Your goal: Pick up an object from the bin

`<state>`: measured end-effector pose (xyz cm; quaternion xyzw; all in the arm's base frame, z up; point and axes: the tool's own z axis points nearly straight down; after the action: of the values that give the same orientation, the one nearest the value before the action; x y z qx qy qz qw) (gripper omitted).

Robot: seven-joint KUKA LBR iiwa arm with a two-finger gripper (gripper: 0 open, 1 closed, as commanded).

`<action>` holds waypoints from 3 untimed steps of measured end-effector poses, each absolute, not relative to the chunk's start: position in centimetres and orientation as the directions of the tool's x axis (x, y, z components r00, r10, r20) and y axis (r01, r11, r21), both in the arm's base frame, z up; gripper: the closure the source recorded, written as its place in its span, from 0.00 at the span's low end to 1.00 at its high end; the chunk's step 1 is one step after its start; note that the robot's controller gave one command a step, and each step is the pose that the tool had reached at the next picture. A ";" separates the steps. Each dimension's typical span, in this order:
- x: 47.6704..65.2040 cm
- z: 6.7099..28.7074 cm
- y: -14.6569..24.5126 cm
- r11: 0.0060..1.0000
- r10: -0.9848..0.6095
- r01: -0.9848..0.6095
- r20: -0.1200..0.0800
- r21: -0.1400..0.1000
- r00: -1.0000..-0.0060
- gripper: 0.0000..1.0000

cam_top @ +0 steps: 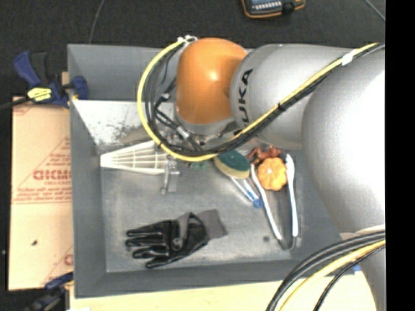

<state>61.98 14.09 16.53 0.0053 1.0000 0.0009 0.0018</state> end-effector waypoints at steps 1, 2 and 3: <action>62.2 15.3 12.8 1.000 -0.020 -0.020 -0.004 0.001 -1.000 0.00; 61.6 26.7 12.9 0.999 -0.034 -0.034 -0.008 0.001 -0.999 0.00; 59.7 17.1 7.6 0.993 -0.119 -0.119 -0.004 0.000 -0.993 0.00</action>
Offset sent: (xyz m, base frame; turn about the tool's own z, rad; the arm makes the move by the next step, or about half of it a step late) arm -0.0045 -0.0107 0.1017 -0.0475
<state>59.72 7.56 17.09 -0.0598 0.9982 0.0000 0.0021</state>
